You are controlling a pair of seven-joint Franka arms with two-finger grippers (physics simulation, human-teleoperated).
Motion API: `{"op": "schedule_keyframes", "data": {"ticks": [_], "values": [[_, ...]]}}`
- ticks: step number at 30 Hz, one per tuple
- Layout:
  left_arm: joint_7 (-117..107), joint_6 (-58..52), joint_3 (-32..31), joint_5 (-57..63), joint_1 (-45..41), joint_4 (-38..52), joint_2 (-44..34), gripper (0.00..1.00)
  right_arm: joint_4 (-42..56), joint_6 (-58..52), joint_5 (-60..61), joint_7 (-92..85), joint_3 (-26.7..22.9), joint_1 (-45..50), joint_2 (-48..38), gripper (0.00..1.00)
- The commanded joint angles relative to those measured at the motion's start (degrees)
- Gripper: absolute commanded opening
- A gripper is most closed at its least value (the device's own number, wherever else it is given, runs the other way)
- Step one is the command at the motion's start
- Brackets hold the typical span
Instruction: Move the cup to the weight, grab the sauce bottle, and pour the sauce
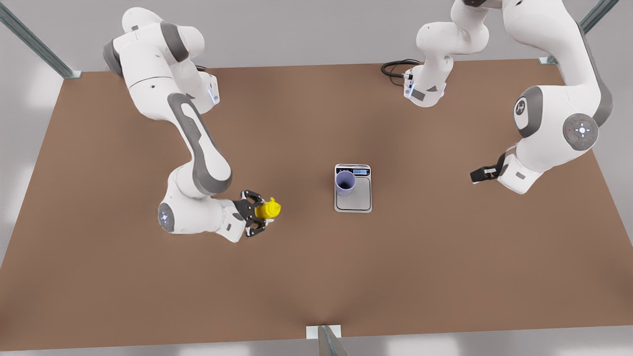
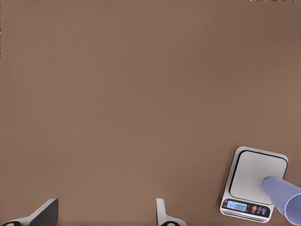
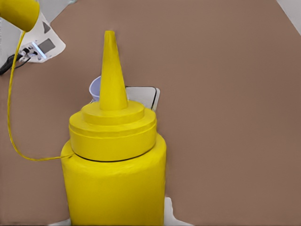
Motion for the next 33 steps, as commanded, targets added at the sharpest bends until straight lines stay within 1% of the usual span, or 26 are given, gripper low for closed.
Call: {"op": "schedule_keyframes", "data": {"ticks": [1,6,15,16,17,18,19,22,23,29,33], "values": [[0.0,0.0,0.0,0.0,-0.1,0.0,0.1,1.0,0.0,0.0,-0.6,1.3,-0.2,0.4,-0.5,0.55],[0.0,-0.1,0.0,0.0,-0.2,0.0,0.1,1.0,-0.4,0.0,-5.3,3.4,-0.7,4.4,-2.3,0.55],[0.0,-0.1,0.0,0.0,-0.2,0.0,0.3,1.0,-0.1,0.1,-10.8,3.5,-0.7,12.4,-2.3,0.55],[0.0,-0.1,0.0,0.0,-0.2,0.0,0.3,1.0,0.2,0.2,-11.4,4.4,-1.7,14.1,-2.3,0.55],[0.0,-0.1,0.0,0.0,-0.2,0.0,0.3,1.0,0.2,0.2,-11.3,4.4,-3.7,16.3,-2.3,0.55],[0.0,-0.1,0.0,0.0,-0.2,0.0,0.3,1.0,0.3,0.2,-10.8,5.2,-7.0,19.6,-2.3,0.55],[0.0,-0.1,0.0,0.0,-0.2,0.0,0.3,1.0,0.4,0.2,-10.7,6.0,-8.5,21.1,-2.1,0.55],[0.0,-0.1,0.0,0.0,-0.2,-0.1,0.6,1.0,1.1,1.7,-10.8,8.0,-10.7,24.2,-1.9,0.55],[0.0,-0.1,0.0,0.0,-0.2,-0.1,0.6,1.0,1.1,2.5,-10.7,9.1,-12.8,26.3,-1.8,0.55],[0.0,-0.2,0.0,0.0,-0.2,-0.2,0.6,1.0,2.4,6.1,-10.7,16.5,-13.6,28.6,-0.1,0.55],[0.0,-0.2,0.0,0.0,-0.2,-0.2,0.6,1.0,2.4,6.9,-10.7,17.2,-14.8,30.4,0.4,0.56]]}}
